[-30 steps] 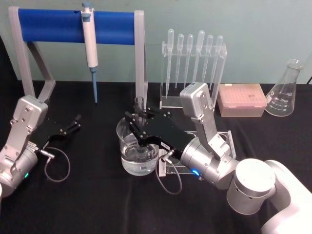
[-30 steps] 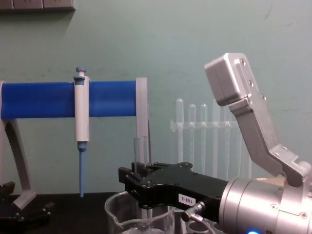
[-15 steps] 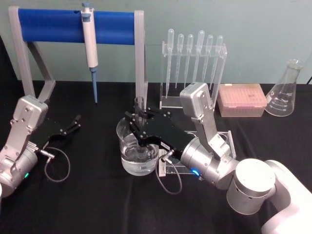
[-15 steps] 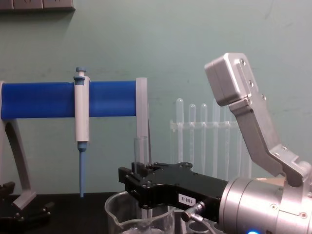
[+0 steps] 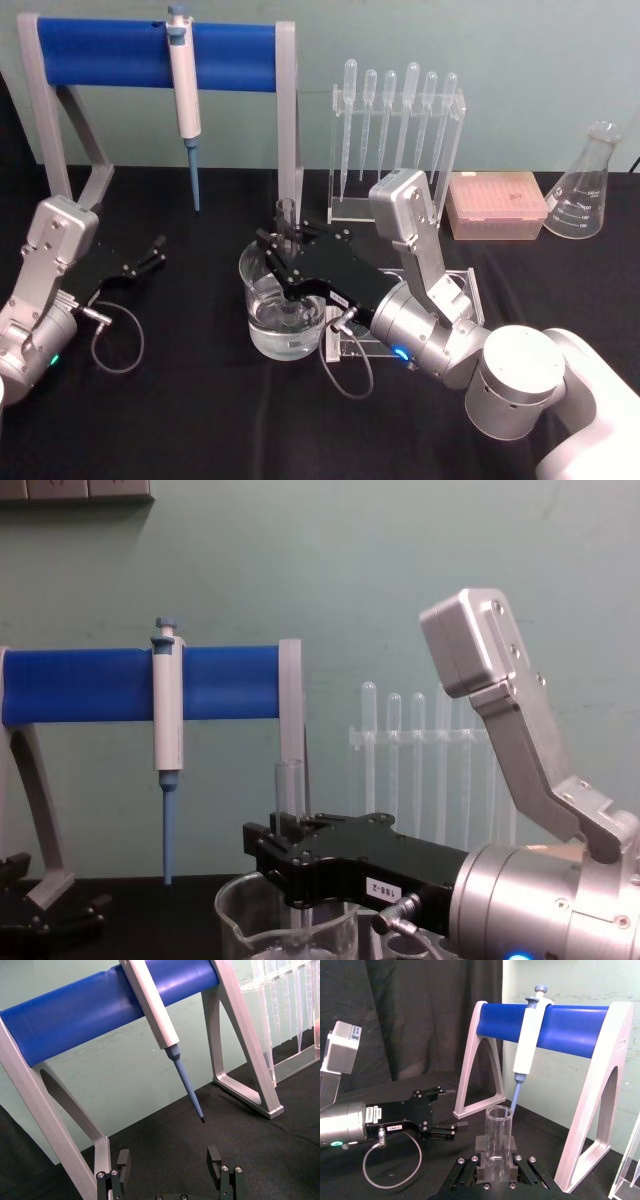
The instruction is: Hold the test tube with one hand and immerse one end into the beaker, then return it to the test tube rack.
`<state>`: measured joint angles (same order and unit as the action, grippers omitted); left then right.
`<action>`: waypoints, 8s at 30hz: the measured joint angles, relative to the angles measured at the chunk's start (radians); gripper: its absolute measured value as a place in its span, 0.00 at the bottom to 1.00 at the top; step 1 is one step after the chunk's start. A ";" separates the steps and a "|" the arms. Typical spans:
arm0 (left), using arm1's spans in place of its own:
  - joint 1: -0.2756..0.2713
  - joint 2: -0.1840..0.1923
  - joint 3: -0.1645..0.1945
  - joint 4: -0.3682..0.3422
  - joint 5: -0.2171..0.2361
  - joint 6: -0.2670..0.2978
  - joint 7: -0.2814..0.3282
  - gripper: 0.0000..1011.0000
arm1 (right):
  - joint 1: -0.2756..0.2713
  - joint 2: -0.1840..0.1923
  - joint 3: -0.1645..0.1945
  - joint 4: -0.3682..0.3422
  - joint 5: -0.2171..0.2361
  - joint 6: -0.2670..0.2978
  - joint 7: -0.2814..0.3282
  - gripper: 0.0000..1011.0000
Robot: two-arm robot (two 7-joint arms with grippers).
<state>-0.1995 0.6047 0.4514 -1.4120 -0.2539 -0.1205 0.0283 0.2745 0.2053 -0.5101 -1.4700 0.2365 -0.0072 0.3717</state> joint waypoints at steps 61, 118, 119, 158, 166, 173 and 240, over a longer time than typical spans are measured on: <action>0.000 0.000 0.000 0.000 0.000 0.000 0.000 0.99 | 0.000 0.000 0.000 0.000 0.000 0.000 0.000 0.23; 0.000 0.000 0.000 0.000 0.000 0.000 0.000 0.99 | 0.000 0.000 0.000 0.000 0.000 0.000 0.000 0.23; 0.000 0.000 0.000 0.000 0.000 0.000 0.000 0.99 | 0.000 0.000 0.000 0.000 0.000 0.000 0.000 0.23; 0.000 0.000 0.000 0.000 0.000 0.000 0.000 0.99 | 0.000 0.000 0.000 0.000 0.000 0.000 0.000 0.23; 0.000 0.000 0.000 0.000 0.000 0.000 0.000 0.99 | 0.000 0.000 0.000 0.000 0.000 0.000 0.000 0.23; 0.000 0.000 0.000 0.000 0.000 0.000 0.000 0.99 | 0.000 0.000 0.000 0.000 0.000 0.000 0.000 0.23; 0.000 0.000 0.000 0.000 0.000 0.000 0.000 0.99 | -0.116 0.157 0.169 -0.341 0.094 0.176 -0.079 0.23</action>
<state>-0.1995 0.6047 0.4514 -1.4120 -0.2539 -0.1206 0.0283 0.1584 0.3626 -0.3408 -1.8109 0.3303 0.1692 0.2924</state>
